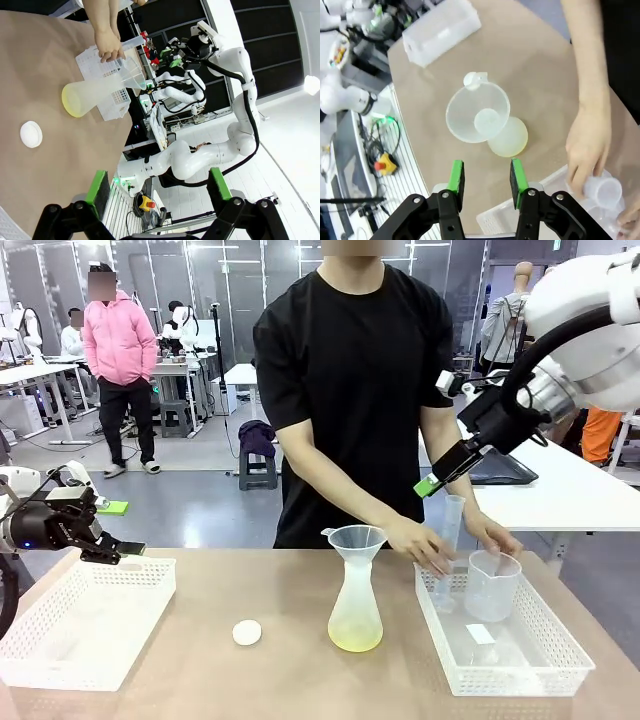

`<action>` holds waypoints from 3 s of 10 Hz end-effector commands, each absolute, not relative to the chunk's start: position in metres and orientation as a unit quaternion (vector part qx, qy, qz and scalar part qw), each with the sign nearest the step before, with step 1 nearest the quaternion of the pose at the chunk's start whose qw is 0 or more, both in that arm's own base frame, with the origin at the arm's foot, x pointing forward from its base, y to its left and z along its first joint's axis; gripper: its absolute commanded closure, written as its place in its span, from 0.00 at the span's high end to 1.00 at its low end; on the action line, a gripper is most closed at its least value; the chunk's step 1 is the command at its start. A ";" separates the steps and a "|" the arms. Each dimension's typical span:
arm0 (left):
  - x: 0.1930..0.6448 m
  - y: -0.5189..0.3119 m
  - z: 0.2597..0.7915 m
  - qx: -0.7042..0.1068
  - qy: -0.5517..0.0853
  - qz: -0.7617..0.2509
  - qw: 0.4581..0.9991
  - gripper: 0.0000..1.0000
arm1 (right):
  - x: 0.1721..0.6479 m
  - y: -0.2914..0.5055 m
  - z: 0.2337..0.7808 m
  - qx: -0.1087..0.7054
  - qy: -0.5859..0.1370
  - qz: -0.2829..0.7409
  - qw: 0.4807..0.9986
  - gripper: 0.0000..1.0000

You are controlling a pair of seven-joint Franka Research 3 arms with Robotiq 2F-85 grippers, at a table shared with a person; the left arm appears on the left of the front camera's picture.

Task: Prepare the solutions needed for the experiment.
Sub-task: Once the solution is in the Big flask , pick up the Plastic Funnel and place it back into the right Organizing basket.

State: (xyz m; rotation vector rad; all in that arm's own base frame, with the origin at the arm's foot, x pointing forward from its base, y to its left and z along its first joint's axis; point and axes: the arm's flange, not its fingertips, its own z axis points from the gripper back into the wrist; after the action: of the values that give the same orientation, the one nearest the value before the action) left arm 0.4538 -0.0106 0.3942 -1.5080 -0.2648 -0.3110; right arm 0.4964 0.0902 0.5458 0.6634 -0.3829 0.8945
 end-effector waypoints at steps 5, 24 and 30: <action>0.454 -0.012 0.397 -0.676 -0.123 -0.141 0.713 1.00 | 0.496 0.090 0.546 0.313 -0.181 0.422 0.832 0.48; 0.454 -0.012 0.397 -0.676 -0.123 -0.141 0.713 1.00 | 0.542 0.203 0.540 0.139 -0.053 0.477 0.866 0.48; 0.454 -0.012 0.397 -0.676 -0.123 -0.141 0.713 1.00 | 0.538 0.208 0.531 0.147 -0.057 0.475 0.866 0.48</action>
State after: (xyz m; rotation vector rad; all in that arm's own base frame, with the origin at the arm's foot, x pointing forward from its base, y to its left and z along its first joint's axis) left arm 0.4537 -0.0105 0.3942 -1.5079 -0.2649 -0.3109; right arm 0.5380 0.2114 0.5305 0.3121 -0.1209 0.9705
